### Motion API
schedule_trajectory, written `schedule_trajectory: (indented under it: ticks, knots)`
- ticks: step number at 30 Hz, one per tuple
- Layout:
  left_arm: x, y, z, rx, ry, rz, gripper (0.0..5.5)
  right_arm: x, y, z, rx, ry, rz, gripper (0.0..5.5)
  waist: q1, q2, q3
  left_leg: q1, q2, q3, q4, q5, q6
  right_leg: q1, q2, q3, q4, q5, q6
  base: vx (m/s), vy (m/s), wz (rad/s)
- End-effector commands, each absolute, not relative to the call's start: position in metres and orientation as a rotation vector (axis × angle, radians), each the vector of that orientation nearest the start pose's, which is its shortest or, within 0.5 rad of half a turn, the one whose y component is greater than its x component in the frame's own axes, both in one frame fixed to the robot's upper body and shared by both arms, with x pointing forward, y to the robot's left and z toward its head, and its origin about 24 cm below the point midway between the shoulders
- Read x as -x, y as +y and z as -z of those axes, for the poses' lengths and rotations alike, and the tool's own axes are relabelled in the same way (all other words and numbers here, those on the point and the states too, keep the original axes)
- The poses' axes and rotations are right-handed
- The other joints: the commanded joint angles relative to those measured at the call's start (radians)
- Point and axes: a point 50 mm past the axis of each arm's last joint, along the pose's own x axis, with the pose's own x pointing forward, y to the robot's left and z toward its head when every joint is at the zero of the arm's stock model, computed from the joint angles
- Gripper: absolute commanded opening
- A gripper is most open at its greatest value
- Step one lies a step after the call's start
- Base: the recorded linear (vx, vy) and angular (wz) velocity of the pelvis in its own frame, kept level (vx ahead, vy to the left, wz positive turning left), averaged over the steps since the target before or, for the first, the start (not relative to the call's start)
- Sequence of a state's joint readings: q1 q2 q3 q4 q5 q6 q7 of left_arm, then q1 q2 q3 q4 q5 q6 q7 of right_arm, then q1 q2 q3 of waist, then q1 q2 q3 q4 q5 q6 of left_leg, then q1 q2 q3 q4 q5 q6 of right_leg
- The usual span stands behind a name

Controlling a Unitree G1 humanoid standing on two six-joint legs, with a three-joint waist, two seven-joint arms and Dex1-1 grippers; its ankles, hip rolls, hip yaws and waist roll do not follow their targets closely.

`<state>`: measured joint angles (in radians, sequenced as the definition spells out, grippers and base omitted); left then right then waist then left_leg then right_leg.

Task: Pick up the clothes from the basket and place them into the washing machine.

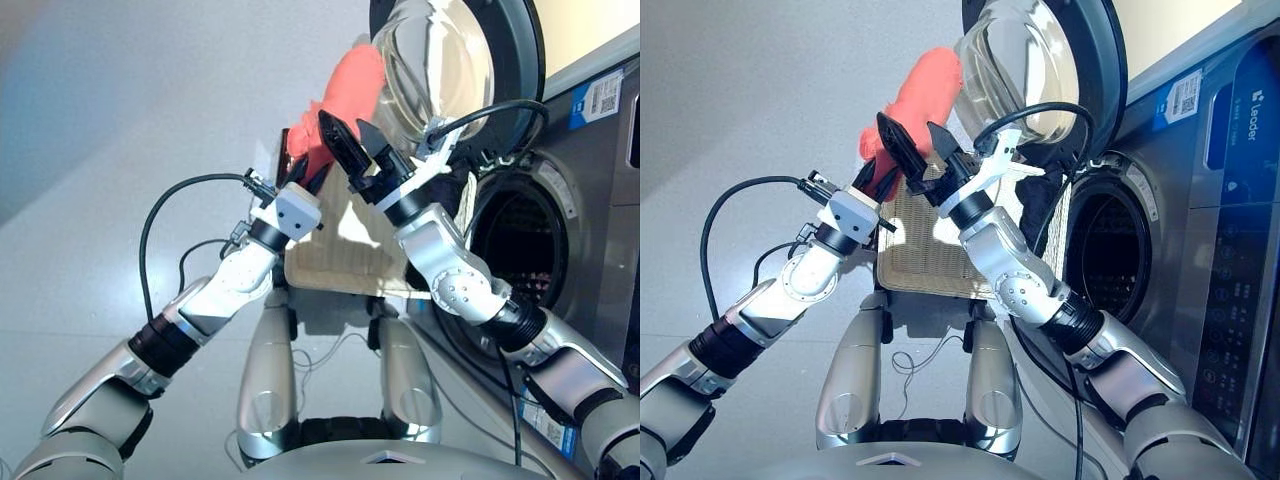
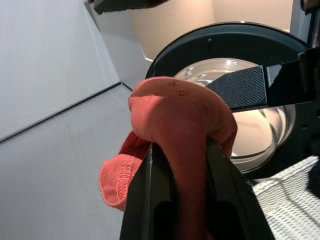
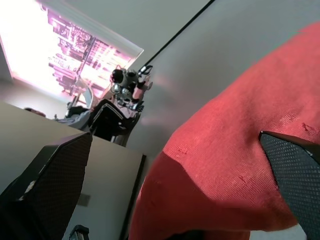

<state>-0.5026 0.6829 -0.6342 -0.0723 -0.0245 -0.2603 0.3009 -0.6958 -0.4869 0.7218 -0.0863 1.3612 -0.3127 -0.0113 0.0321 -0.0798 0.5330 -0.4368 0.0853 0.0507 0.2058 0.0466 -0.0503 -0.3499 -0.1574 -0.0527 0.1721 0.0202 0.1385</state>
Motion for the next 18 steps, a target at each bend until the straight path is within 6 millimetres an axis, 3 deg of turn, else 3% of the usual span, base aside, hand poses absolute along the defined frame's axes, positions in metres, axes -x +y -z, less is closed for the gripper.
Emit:
schedule_trajectory:
  ticks: [1, 7, 8, 9, 10, 17, 18]
  knots:
    - [-0.249, 0.073, -0.197, -0.481, -0.976, 0.558, 0.00, -0.285, -0.041, -0.233, -0.739, -0.399, -0.954, 5.50, 0.015, 0.042, -0.038, 0.020, -0.042, 0.033, -0.010, -0.008, -0.014, -0.099, 0.001, 0.021, 0.079, 0.014, -0.005, 0.000, 0.000, 0.000]
    - [-0.250, 0.070, -0.195, -0.490, -0.975, 0.559, 0.00, -0.288, -0.040, -0.237, -0.756, -0.417, -0.928, 5.50, 0.020, 0.042, -0.036, 0.013, -0.043, 0.034, -0.006, -0.009, -0.010, -0.103, -0.001, 0.024, 0.080, 0.015, -0.005, 0.000, 0.000, 0.000]
    - [-0.250, 0.070, -0.196, -0.493, -0.977, 0.558, 0.00, -0.289, -0.041, -0.237, -0.759, -0.420, -0.919, 5.07, 0.021, 0.042, -0.036, 0.013, -0.044, 0.034, -0.006, -0.010, -0.010, -0.103, -0.001, 0.024, 0.080, 0.015, -0.005, 0.000, 0.000, 0.000]
    - [-0.249, 0.070, -0.196, -0.494, -0.980, 0.558, 0.00, -0.290, -0.042, -0.236, -0.762, -0.417, -0.909, 5.11, 0.021, 0.042, -0.036, 0.012, -0.044, 0.034, -0.006, -0.009, -0.010, -0.103, -0.001, 0.024, 0.080, 0.015, -0.005, 0.000, 0.000, 0.000]
    - [-0.249, 0.070, -0.196, -0.499, -0.984, 0.558, 0.00, -0.291, -0.042, -0.234, -0.768, -0.413, -0.899, 5.50, 0.020, 0.042, -0.036, 0.013, -0.045, 0.033, -0.006, -0.009, -0.010, -0.103, 0.000, 0.025, 0.080, 0.015, -0.005, 0.000, 0.000, 0.000]
    - [-0.244, 0.066, -0.202, -0.544, -1.051, 0.562, 0.00, -0.298, -0.045, -0.229, -0.770, -0.394, -0.824, 5.50, 0.022, 0.043, -0.036, 0.004, -0.048, 0.032, 0.002, -0.013, -0.007, -0.108, -0.003, 0.027, 0.083, 0.015, -0.005, 0.000, 0.000, 0.000]
    - [-0.243, 0.064, -0.204, -0.545, -1.062, 0.567, 0.00, -0.300, -0.044, -0.228, -0.767, -0.390, -0.812, 5.09, 0.022, 0.043, -0.037, 0.003, -0.048, 0.032, 0.003, -0.013, -0.007, -0.108, -0.003, 0.028, 0.082, 0.016, -0.005, 0.000, 0.000, 0.000]
